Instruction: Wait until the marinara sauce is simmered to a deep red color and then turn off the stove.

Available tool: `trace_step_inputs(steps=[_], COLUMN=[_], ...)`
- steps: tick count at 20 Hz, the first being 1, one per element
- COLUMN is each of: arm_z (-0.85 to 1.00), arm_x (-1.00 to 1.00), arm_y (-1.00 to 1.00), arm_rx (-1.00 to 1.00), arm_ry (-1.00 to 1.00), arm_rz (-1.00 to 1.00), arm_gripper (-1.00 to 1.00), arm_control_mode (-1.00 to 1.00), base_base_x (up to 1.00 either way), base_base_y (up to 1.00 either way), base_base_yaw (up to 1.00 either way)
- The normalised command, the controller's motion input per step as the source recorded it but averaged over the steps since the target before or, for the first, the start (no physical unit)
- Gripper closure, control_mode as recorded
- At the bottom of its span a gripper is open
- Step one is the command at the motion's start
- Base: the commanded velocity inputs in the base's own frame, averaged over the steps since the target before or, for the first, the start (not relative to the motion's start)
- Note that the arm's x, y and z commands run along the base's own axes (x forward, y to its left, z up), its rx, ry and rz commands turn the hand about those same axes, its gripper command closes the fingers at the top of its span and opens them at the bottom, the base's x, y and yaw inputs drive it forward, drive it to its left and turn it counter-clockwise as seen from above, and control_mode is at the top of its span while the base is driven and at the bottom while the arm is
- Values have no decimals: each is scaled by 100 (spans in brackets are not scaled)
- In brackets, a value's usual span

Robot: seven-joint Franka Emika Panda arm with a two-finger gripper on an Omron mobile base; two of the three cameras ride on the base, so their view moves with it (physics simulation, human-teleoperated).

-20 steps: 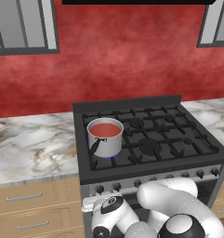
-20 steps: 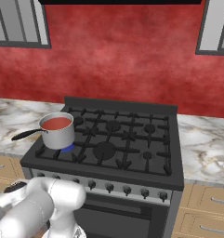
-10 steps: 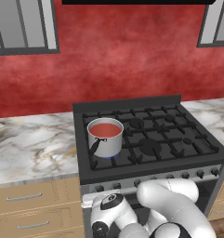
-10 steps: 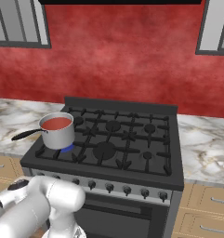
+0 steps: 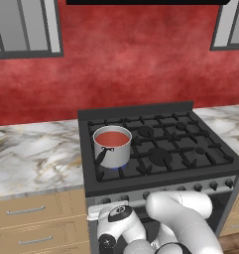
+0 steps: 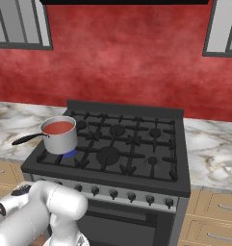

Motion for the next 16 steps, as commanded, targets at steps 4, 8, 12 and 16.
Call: trace_step_inputs(steps=[4, 8, 12, 16], arm_z=[-15, -34, -23, -10], arm_x=[1, 0, 5, 19], arm_y=[5, 9, 6, 1], arm_rx=[0, -3, -1, 0], arm_ry=[0, 1, 0, 3], arm_rz=[0, 0, 0, 0], arm_gripper=[100, 100, 100, 100], arm_control_mode=[-100, -100, -100, -100], base_base_x=[0, 0, 0, 0], base_base_y=[0, 0, 0, 0], base_base_yaw=[0, 0, 0, 0])
